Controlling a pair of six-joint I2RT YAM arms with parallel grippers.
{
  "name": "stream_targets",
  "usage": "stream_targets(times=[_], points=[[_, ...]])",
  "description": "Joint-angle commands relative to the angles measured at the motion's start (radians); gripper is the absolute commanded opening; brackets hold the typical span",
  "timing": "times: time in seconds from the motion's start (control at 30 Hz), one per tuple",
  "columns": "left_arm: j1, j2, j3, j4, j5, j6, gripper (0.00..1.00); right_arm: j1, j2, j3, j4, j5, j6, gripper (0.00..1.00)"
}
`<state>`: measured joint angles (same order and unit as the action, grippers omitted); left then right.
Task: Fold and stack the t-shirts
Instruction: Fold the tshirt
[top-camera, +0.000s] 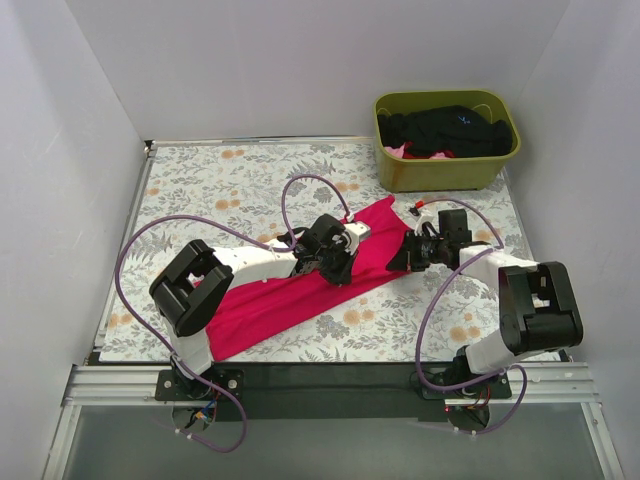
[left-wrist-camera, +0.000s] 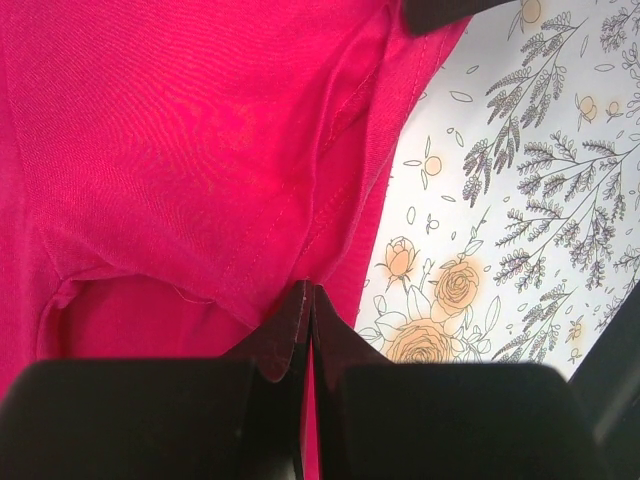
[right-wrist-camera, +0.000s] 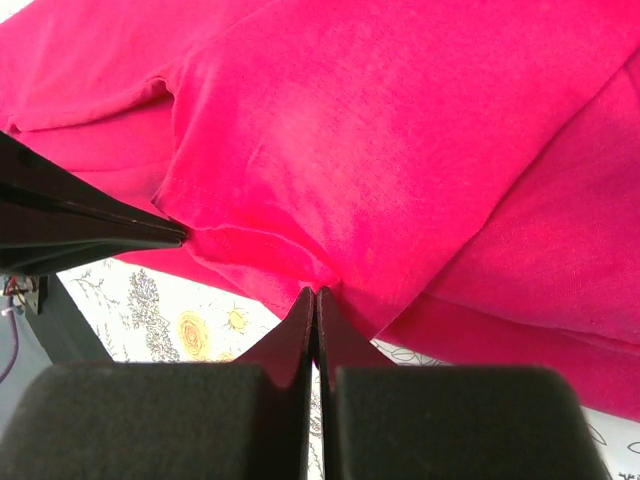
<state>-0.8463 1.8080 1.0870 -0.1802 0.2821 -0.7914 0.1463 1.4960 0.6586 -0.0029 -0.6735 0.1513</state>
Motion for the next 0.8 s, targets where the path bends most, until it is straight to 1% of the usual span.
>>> stream_targets(times=[0.0,0.13,0.27,0.57,0.77], points=[[-0.002,-0.044,0.005,-0.013,0.011,0.014,0.0,0.006,0.012,0.016,0.004,-0.003,0.01,0.01],[0.001,-0.042,0.027,-0.015,0.002,0.012,0.0,0.006,0.023,0.068,0.004,-0.003,0.013,0.01],[0.029,-0.03,0.051,-0.024,0.005,-0.002,0.0,0.007,0.049,0.11,0.004,-0.001,0.007,0.01],[0.095,0.02,0.123,-0.024,0.078,-0.026,0.0,0.006,0.116,0.182,0.004,0.037,-0.016,0.01],[0.136,0.073,0.159,-0.038,0.103,-0.037,0.0,0.006,0.147,0.217,0.004,0.084,-0.033,0.01]])
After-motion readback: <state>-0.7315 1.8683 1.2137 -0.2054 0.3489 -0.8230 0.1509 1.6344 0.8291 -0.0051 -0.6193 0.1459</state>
